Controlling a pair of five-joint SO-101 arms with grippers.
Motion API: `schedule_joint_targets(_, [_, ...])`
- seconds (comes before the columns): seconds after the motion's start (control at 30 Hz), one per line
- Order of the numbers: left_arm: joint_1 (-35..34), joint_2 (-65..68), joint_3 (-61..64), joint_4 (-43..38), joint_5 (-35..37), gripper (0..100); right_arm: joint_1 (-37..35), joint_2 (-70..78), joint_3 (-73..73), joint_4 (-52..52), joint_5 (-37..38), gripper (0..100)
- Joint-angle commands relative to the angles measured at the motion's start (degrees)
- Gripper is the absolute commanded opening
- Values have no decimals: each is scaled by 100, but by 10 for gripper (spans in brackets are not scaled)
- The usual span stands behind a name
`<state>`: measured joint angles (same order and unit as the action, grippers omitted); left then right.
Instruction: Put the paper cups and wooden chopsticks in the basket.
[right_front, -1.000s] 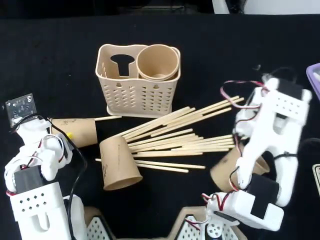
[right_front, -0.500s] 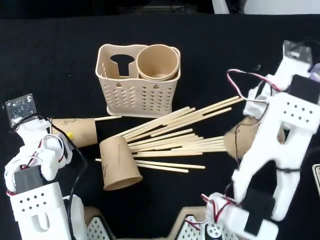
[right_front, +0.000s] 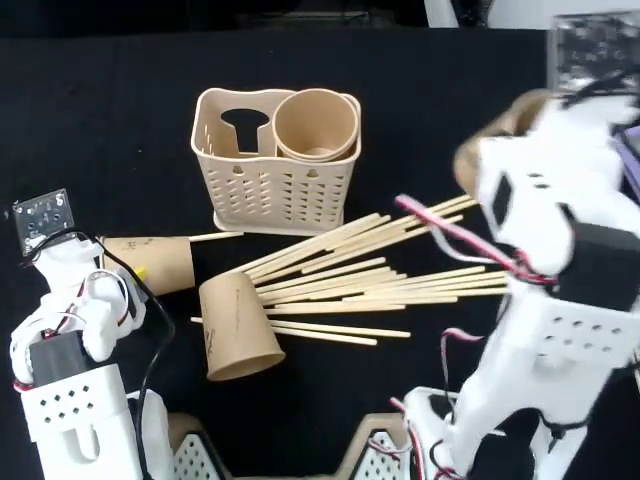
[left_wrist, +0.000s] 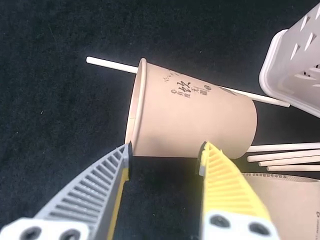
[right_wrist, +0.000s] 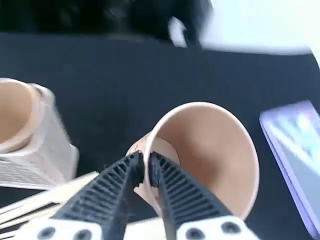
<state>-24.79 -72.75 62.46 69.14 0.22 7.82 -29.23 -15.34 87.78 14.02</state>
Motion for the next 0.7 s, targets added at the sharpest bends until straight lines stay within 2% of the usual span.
schedule_joint_targets(0.0, [-31, -53, -48, -114, 18, 234, -932, -145, -224, -598, 79, 10])
schedule_joint_targets(0.23, [-31, -53, -13, -114, 18, 235, -2198, 4, -75, -1512, 114, 10])
schedule_joint_targets(0.43, [-13, -53, -31, -114, 18, 235, -2646, 488, -295, -1899, 132, 10])
schedule_joint_targets(0.67, [-40, -53, -31, -114, 18, 235, -3024, 1112, -444, -1521, 879, 10])
